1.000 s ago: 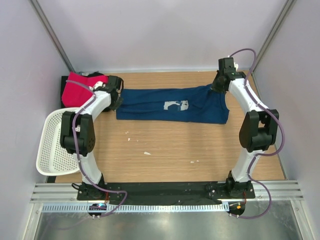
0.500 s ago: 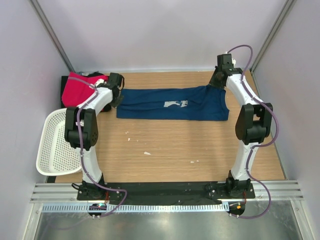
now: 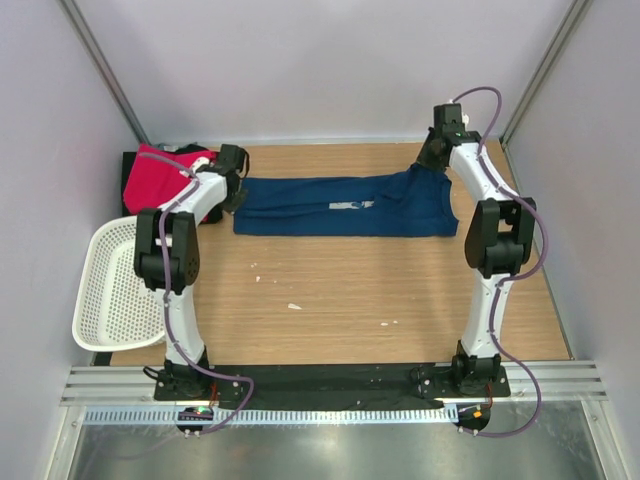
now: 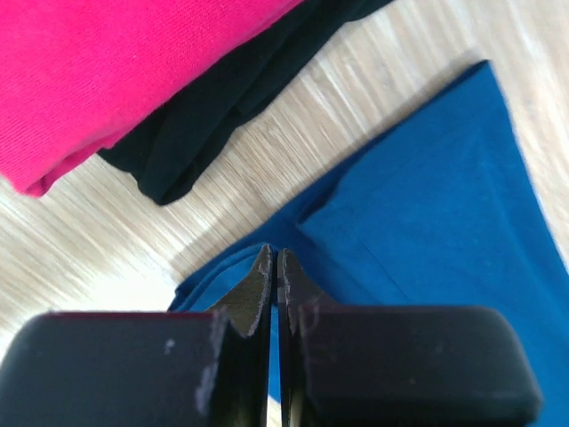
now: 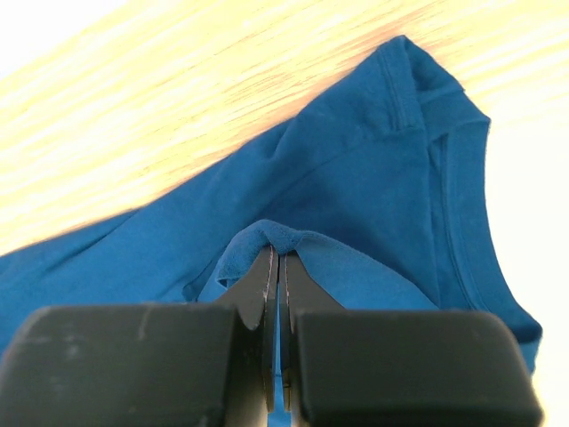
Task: Fold and stack the t-shirts
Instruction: Fold the tshirt
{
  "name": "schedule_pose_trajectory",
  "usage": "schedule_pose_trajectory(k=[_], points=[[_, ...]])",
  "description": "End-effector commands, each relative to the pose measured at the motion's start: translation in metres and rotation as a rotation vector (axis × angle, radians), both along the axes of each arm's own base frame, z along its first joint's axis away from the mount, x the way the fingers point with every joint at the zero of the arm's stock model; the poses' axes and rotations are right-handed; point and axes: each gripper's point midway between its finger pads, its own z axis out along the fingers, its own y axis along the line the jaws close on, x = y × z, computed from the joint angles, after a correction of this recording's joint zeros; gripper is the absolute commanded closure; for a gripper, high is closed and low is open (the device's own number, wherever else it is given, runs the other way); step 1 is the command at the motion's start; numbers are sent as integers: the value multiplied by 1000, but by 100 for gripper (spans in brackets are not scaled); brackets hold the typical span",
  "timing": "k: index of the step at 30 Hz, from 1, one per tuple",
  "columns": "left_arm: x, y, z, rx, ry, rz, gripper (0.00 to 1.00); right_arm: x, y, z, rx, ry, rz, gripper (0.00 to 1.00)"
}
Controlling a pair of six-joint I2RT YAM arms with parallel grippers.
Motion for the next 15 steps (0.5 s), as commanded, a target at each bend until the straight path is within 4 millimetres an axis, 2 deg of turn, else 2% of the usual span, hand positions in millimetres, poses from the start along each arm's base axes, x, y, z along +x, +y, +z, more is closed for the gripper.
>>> schedule_pose_trajectory(k=[1, 6, 8, 9, 11, 12, 14, 15], points=[[18, 12, 8, 31, -50, 51, 100, 20, 0, 4, 5, -50, 15, 99], [24, 13, 4, 50, -40, 48, 100, 29, -5, -8, 0, -37, 10, 98], [27, 14, 8, 54, -43, 49, 98, 33, -5, -12, 11, -29, 25, 88], [27, 14, 9, 54, -40, 48, 95, 35, -6, -11, 19, -29, 26, 78], [27, 13, 14, 55, -41, 34, 78, 38, -4, -4, 33, -40, 44, 63], [27, 12, 18, 51, -48, 30, 61, 38, -5, 0, 27, -43, 49, 52], [25, 11, 31, 42, -63, 21, 42, 37, 3, 15, 53, -56, 88, 42], [24, 6, 35, 23, -66, 8, 36, 34, 4, 27, 58, -72, 96, 35]])
